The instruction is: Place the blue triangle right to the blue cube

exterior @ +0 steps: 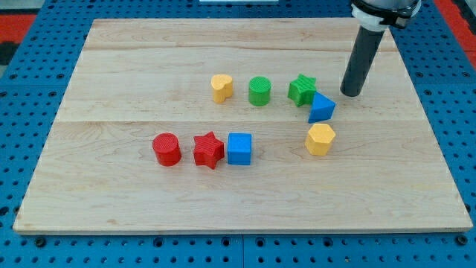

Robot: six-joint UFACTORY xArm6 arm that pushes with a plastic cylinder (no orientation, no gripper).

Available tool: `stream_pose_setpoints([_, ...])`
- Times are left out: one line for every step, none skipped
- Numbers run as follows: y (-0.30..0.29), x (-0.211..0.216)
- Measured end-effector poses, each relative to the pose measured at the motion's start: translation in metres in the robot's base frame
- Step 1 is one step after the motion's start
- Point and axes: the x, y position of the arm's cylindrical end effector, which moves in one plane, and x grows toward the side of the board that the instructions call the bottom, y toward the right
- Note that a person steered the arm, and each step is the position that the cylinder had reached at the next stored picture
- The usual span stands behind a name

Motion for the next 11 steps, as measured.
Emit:
stream_pose_setpoints([-0.003,0.021])
stream_pose_setpoints([-0.02,0.021])
stream_pose_setpoints([-0.023,0.015])
stream_pose_setpoints([-0.058,0.016])
stream_pose_setpoints([-0.074,0.033])
stream_pose_setpoints([-0.082,0.055])
stream_pose_setpoints([-0.089,0.067])
stream_pose_setpoints([-0.09,0.07])
stream_pose_setpoints([-0.094,0.087])
stream_pose_setpoints([-0.095,0.095])
stream_pose_setpoints([-0.089,0.106])
